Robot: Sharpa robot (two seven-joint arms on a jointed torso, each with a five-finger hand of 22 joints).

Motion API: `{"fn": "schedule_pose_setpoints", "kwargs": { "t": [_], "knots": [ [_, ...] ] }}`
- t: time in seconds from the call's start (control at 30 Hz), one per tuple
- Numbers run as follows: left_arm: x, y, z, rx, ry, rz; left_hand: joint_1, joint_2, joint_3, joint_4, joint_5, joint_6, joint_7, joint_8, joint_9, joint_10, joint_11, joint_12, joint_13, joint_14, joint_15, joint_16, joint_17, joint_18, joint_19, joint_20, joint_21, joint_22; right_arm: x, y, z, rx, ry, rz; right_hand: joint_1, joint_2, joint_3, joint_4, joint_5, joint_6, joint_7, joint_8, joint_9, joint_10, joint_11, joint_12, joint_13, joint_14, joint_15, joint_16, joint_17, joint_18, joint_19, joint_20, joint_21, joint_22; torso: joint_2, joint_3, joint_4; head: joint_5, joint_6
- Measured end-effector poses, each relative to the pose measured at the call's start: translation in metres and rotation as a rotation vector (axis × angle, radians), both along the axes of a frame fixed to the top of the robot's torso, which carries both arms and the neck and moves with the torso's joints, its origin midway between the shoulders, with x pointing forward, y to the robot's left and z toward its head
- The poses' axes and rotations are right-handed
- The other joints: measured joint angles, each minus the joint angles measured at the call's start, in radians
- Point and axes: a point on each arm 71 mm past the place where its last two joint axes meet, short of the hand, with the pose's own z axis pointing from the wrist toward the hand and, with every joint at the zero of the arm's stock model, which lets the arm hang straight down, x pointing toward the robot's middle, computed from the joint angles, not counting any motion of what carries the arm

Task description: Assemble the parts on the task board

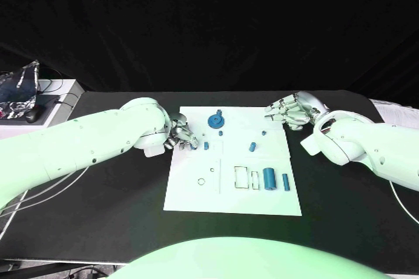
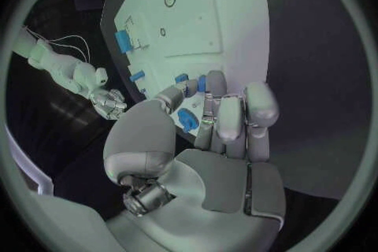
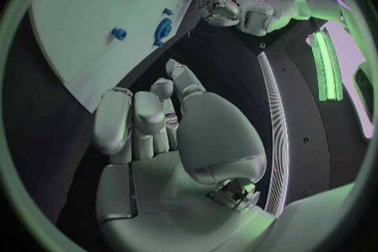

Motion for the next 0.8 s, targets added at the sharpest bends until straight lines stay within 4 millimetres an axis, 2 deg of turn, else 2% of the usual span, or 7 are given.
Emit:
{"fn": "schedule_pose_setpoints", "kwargs": {
  "t": [0.23, 0.33, 0.8],
  "knots": [
    [0.0012, 0.0004, 0.0003, 0.003, 0.017, -0.013, 0.005, -0.005, 0.0, 0.0, 0.008, 0.0, 0.0, 0.0, -0.001, 0.0, 0.0, 0.0, 0.002, 0.0, 0.0, 0.0, 0.003, 0.0, 0.0, 0.0, 0.0, 0.0, 0.0002, 0.0001, -0.0001, 0.0, 0.0, 0.0, 0.0, 0.0, 0.0, 0.0, 0.0, 0.0, 0.0, 0.0, 0.0, 0.0, 0.0, 0.0, 0.0, 0.0, 0.0, 0.0, 0.0, 0.0, 0.0, 0.0, 0.0, 0.0, 0.0, -0.0001, 0.0005, 0.0, 0.0],
    [0.0013, 0.0003, 0.0003, 0.005, 0.024, -0.019, 0.009, -0.009, 0.0, 0.0, 0.016, 0.0, 0.0, 0.0, -0.002, 0.0, 0.0, -0.005, 0.003, 0.0, 0.0, 0.0, 0.004, -0.016, 0.0, 0.0, 0.0, 0.0, 0.0003, 0.0003, -0.0001, 0.0, 0.0, 0.0, 0.0, 0.0, 0.0, 0.0, 0.0, 0.0, 0.0, 0.0, 0.0, 0.0, 0.0, 0.0, 0.0, 0.0, 0.0, 0.0, 0.0, 0.0, 0.0, 0.0, 0.0, 0.0, 0.0, -0.0001, 0.0005, 0.001, 0.0],
    [0.0035, -0.0001, -0.0007, 0.001, 0.039, -0.023, 0.009, -0.009, 0.0, 0.0, 0.017, 0.001, -0.001, -0.005, 0.0, 0.0, 0.0, -0.007, 0.005, 0.0, 0.0, 0.0, 0.005, -0.015, 0.0, 0.0, 0.0, 0.0, 0.0005, 0.001, -0.0003, 0.0, 0.0, 0.001, 0.0, 0.0, 0.0, 0.0, 0.0, 0.0, 0.0, 0.0, 0.0, 0.0, 0.0, 0.0, 0.0, 0.0, 0.0, 0.0, 0.0, 0.0, 0.0, 0.0, 0.0, 0.0, 0.0, 0.0, 0.0009, 0.0, 0.0]
  ]
}}
